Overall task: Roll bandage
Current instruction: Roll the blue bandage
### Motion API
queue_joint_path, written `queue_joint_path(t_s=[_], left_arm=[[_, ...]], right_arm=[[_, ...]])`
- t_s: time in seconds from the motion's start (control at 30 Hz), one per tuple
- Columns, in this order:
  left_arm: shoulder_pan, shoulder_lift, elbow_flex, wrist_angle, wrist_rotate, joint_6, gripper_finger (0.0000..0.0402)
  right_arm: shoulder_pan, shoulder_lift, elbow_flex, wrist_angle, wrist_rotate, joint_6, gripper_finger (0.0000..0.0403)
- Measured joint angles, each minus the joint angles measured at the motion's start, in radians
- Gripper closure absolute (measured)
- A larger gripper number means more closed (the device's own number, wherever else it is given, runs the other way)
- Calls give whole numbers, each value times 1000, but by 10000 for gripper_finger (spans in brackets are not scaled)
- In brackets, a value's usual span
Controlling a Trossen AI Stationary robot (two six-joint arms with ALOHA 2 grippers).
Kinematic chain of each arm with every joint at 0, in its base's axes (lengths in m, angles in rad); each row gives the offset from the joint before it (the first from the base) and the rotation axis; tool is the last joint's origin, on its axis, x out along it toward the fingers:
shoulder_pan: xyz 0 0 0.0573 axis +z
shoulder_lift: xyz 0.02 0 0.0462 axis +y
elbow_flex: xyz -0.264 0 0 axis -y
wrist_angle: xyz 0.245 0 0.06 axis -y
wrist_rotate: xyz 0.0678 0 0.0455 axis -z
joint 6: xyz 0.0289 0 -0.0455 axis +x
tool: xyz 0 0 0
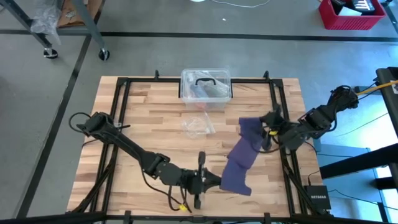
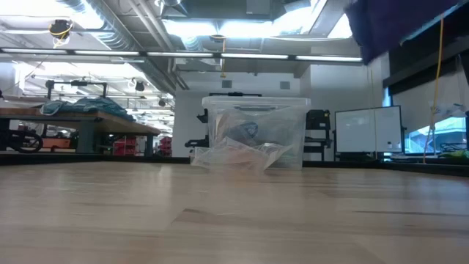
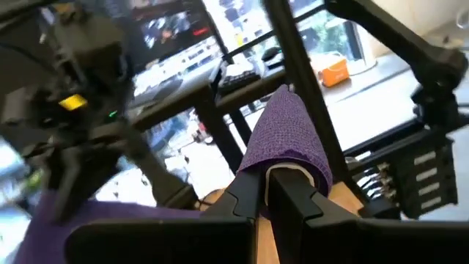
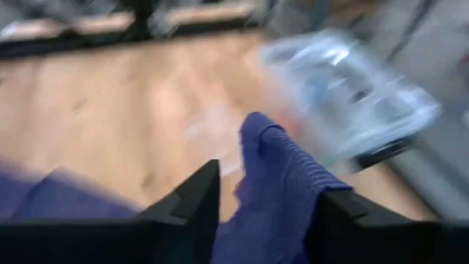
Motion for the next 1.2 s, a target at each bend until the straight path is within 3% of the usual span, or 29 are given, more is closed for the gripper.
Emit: queue_joint_path(t_s=[0.17,0.5,0.73,0.93,1.03,1.2], left_arm=[[2,-35,-1,-10,-8,-52,394],[63,-68,-1,-14,-20,26,394],[64,-111,-2,-180,-196,-60,394],[69,-131,-1,-160,-202,-58,394],[43,-140,-2,-163,-241,-11,394],[-17,-164,0,-135,-343,49,394]], right_arm=[[1,0,0,0,-250,64,173],[1,4,1,2,-279,78,155],[2,13,-3,-29,-373,198,155],[2,18,-58,2,-367,196,155],[13,19,-113,103,-348,145,155],[106,19,-200,260,-229,64,155]])
